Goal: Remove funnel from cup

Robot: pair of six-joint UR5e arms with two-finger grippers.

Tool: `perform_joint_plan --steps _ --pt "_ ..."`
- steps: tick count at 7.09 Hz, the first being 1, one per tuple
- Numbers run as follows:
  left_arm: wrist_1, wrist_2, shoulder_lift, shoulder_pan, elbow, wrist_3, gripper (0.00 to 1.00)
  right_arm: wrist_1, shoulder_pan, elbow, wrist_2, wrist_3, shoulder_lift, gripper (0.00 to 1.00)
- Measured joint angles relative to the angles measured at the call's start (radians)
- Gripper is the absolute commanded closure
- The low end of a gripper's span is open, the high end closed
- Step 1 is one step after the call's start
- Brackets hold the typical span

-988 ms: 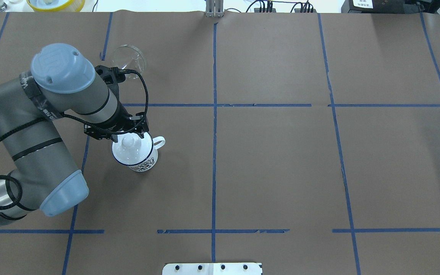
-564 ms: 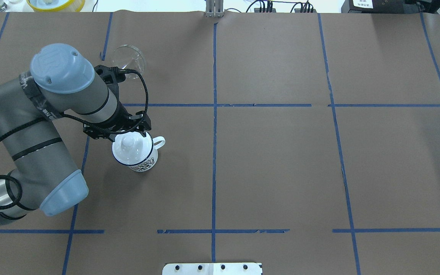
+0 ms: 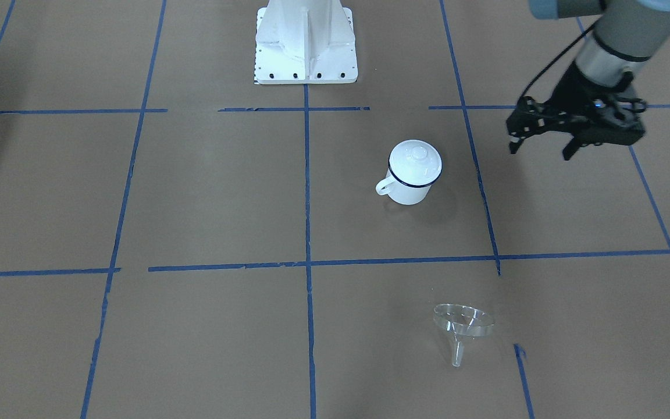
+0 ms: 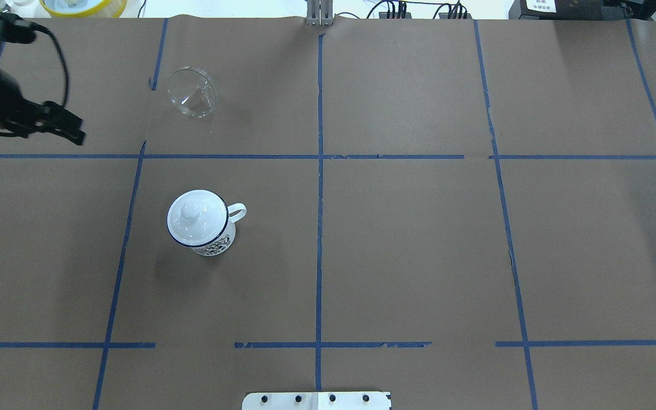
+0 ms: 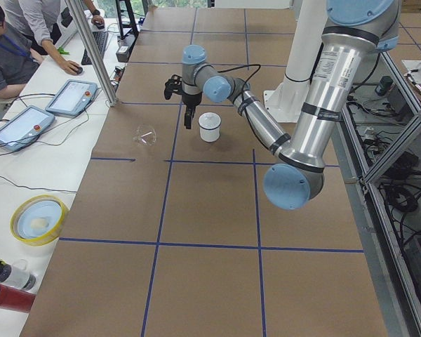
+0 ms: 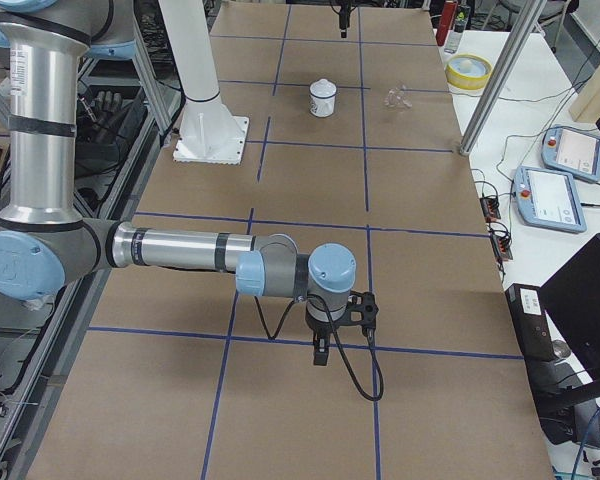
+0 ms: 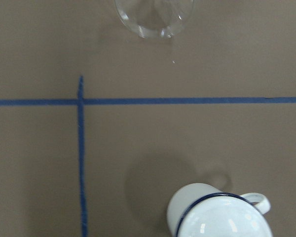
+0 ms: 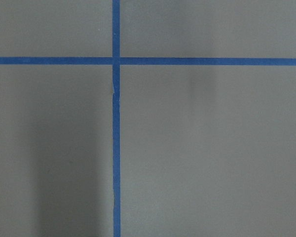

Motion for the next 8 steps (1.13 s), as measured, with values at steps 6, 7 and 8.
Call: perform_joint_plan --steps 6,7,8 --pt "0.001 -0.151 0.318 -0.464 0.258 0.686 0.0 0.0 0.0 0.001 0.0 0.0 0.0 0.0" --pt "0.004 -0.152 0.322 -0.471 0.27 0.686 0.0 0.0 0.0 0.001 0.0 0.0 0.0 0.0" --pt "0.008 -0.15 0.324 -0.474 0.276 0.685 0.0 0.0 0.0 0.001 0.0 0.0 0.0 0.0"
